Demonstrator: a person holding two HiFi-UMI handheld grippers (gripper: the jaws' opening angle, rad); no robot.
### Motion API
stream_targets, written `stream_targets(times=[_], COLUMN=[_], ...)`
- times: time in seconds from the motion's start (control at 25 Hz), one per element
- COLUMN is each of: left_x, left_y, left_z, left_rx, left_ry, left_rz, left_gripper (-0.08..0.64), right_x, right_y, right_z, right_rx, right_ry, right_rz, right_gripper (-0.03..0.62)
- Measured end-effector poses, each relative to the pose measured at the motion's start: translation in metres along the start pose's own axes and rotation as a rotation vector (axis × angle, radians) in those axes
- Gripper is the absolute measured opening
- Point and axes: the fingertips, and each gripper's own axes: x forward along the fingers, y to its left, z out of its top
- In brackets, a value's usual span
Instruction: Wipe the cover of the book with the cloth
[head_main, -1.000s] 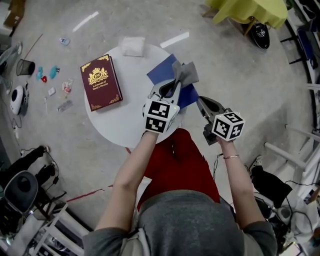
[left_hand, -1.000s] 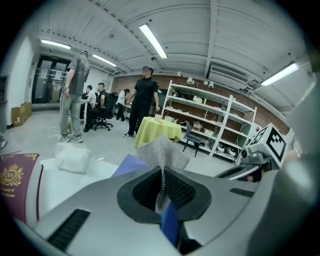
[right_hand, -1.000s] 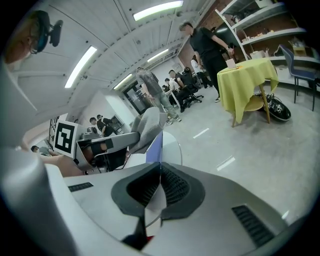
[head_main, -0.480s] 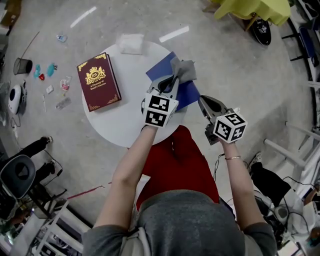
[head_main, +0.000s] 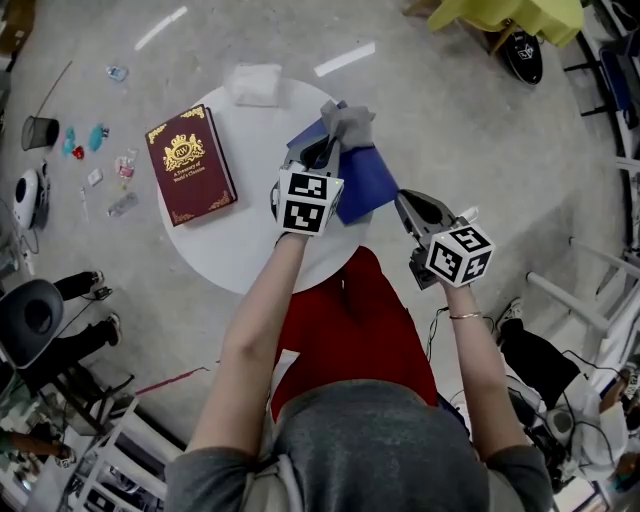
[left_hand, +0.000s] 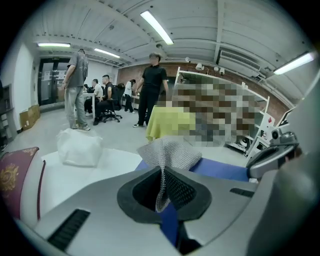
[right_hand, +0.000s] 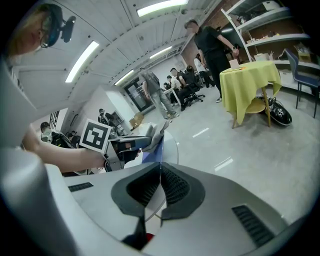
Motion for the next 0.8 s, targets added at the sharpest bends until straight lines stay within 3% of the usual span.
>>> stream_targets(times=[0.48,0.8], left_x=[-0.010,-0.042], left_y=[0.044,0.062], left_z=[-0.034,-0.048], left_rx=[-0.052,-0.097], left_ry=[0.080,0.081], left_rz=[0.135,0.228], left_gripper=[0.025,0.025], right_x=[0.002,-0.001], right_y=[-0.005,-0.004], right_z=[-0.001,0.000], right_rx=[0.010,0.005], right_ry=[0.021,0.016], right_rz=[0.001,0.004], right_gripper=[0.032,0.032])
